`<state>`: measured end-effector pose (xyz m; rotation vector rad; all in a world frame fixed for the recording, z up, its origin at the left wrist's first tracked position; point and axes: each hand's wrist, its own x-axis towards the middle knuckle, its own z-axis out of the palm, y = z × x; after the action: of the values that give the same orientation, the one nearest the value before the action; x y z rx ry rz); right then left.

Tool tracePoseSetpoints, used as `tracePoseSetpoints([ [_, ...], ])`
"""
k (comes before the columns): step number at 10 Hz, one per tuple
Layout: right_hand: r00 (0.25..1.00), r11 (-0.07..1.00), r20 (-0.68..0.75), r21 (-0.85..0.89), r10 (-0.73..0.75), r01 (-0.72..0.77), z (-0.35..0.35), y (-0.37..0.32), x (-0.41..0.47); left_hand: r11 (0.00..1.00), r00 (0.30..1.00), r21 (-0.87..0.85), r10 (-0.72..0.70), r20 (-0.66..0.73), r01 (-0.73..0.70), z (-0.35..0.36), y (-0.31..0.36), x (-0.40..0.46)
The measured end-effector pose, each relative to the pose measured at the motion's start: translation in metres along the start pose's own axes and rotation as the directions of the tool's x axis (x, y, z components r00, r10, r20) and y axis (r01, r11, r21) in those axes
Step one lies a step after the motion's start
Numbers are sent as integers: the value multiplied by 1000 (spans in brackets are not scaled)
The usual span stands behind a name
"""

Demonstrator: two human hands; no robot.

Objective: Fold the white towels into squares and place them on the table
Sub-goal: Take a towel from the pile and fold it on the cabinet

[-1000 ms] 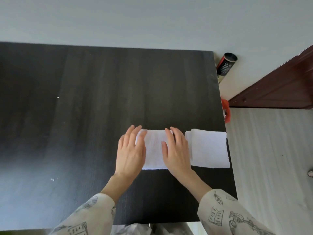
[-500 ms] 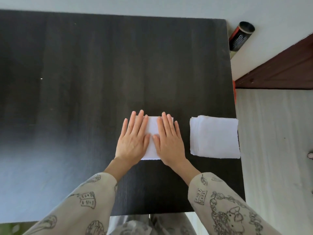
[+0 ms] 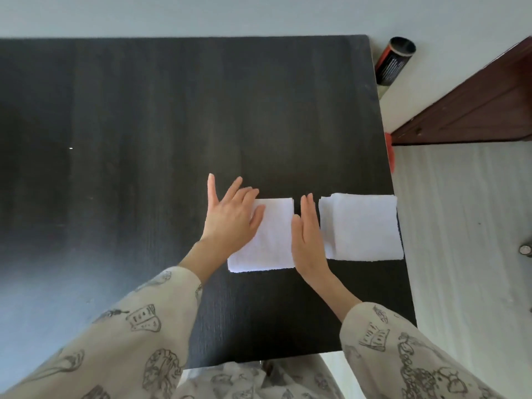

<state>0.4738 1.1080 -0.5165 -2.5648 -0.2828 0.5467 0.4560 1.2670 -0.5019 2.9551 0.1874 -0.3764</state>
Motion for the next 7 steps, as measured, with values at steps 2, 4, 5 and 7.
tracePoseSetpoints([
  [2,628,269,374,670,683,-692,-22,-11,-17,991,913,-109,111,393,-74,-15,23,50],
  [4,278,-500,834,517,477,-695,-31,-12,-35,981,919,-193,89,385,-14,-9,22,50],
  [5,331,-480,858,498,393,-723,-26,-22,-45,978,917,-207,73,392,11,-6,22,47],
  [7,345,-515,844,528,411,-675,-19,-39,-44,977,899,-210,76,432,18,2,24,45],
])
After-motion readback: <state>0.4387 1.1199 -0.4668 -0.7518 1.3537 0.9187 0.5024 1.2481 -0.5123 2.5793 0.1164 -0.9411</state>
